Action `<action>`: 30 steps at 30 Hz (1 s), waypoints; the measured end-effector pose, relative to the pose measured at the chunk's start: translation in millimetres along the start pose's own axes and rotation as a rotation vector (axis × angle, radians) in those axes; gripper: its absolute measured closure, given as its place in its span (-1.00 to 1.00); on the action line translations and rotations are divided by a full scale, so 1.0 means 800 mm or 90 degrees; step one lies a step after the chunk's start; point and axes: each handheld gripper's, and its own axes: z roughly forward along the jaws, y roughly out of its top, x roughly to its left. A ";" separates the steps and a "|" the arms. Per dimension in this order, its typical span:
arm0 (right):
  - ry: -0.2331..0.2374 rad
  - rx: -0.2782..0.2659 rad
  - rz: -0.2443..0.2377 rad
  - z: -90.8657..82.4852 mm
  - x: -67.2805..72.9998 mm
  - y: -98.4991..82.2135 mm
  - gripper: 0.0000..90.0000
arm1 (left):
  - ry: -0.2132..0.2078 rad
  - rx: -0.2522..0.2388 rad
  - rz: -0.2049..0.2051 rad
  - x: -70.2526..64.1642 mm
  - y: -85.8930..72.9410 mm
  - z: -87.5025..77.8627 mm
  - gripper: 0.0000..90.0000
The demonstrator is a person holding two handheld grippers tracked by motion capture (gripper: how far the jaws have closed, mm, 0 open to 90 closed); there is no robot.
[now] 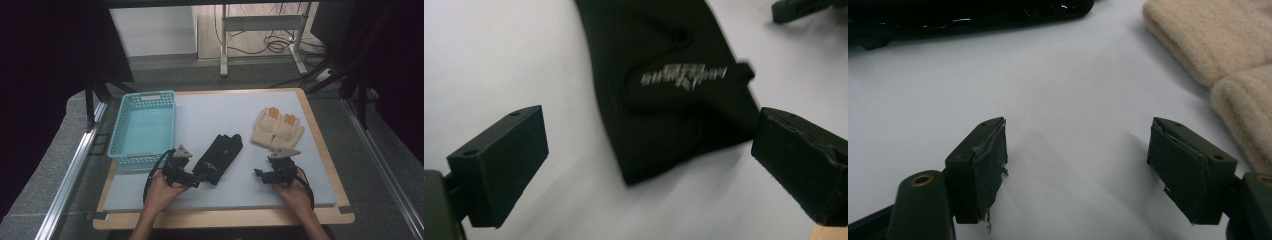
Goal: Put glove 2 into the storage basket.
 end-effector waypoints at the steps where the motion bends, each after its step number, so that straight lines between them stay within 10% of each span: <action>1: 0.000 0.000 0.000 0.000 0.000 0.000 -0.48 | 0.000 0.000 0.003 -0.002 0.005 0.002 -0.95; 14: 0.002 0.000 0.001 0.000 -0.001 0.000 -0.49 | 0.030 0.047 0.013 -0.013 0.062 0.059 -1.00; 30: 0.005 0.000 0.001 0.000 -0.001 0.000 -0.50 | 0.068 0.117 0.017 -0.008 0.065 0.116 -1.00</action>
